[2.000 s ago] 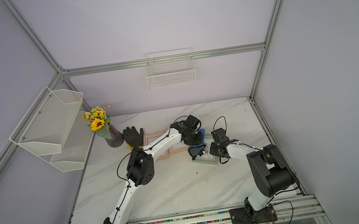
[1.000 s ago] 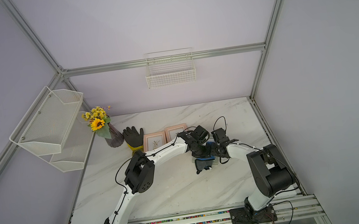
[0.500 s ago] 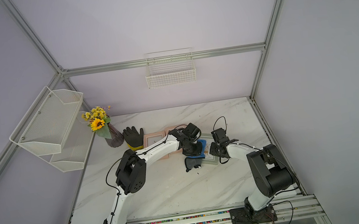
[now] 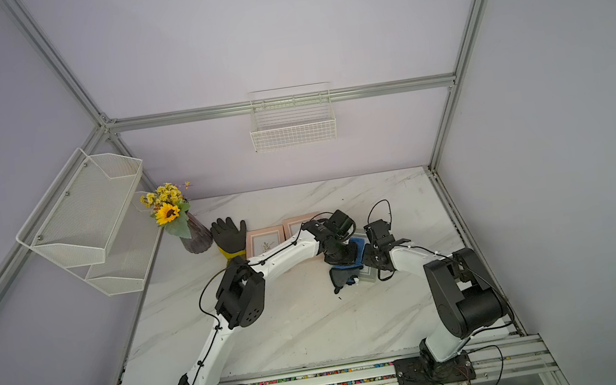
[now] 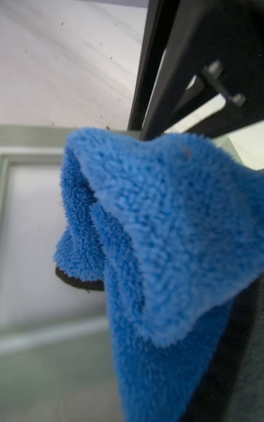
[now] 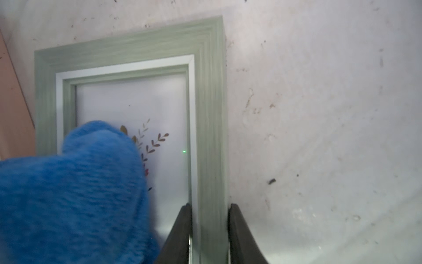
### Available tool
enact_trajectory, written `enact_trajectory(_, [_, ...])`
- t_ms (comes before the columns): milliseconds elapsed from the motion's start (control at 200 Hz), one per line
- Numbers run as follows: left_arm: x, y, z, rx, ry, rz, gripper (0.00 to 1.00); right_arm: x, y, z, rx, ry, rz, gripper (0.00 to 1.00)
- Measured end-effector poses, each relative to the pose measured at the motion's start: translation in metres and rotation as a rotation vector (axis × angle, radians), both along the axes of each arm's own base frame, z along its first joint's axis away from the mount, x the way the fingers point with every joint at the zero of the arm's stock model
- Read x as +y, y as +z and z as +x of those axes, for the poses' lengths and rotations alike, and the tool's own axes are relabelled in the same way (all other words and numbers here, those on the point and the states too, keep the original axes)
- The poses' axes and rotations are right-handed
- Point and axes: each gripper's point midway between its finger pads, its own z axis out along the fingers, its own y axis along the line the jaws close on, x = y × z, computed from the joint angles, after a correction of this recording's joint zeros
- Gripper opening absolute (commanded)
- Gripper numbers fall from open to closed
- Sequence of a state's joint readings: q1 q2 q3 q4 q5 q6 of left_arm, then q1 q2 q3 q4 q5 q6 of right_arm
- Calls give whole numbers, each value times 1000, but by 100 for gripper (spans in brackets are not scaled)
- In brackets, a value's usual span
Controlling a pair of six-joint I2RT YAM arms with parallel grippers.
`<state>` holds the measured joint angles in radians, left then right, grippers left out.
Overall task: Wipe the picture frame with a cloth
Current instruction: Wipe the dirt from the picture frame, then move the picture frame to the center of the board.
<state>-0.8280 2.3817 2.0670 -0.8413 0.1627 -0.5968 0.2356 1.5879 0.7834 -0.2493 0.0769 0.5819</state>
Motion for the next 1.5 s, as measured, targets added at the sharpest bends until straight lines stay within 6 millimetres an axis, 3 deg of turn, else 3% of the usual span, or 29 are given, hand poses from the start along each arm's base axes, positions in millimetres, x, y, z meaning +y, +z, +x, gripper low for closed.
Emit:
enact_trajectory(155, [39, 18, 21, -44, 57, 36, 9, -3, 0, 2, -1, -9, 11, 18])
enact_trajectory(295, [62, 33, 24, -84, 72, 54, 8, -15, 1, 9, 4, -42, 6, 19])
enact_trajectory(410, [70, 52, 12, -122, 55, 15, 8, -19, 6, 20, 4, -51, 0, 21])
enact_trajectory(530, [81, 84, -8, -185, 33, -63, 8, -19, 18, 31, -20, -50, -1, 36])
enact_trajectory(670, [95, 124, -28, -290, 20, -175, 8, -16, 41, 45, -80, -48, 8, 48])
enact_trajectory(780, [108, 138, -43, -350, 5, -226, 8, -15, 65, 50, -140, -45, 18, 55])
enact_trajectory(975, [130, 124, -69, -365, -29, -224, 8, -16, 112, 46, -261, -35, 39, 61])
enact_trajectory(1055, [137, 115, -83, -351, -55, -221, 8, -15, 121, 37, -288, -23, 49, 62])
enact_trajectory(1200, [146, 101, -105, -336, -102, -216, 8, -12, 109, 14, -270, 4, 74, 62])
enact_trajectory(1360, [137, 79, -131, -300, -175, -198, 8, -5, 86, -12, -220, 42, 118, 64])
enact_trajectory(1500, [122, 56, -150, -250, -246, -185, 9, -1, 93, -24, -256, 66, 155, 64])
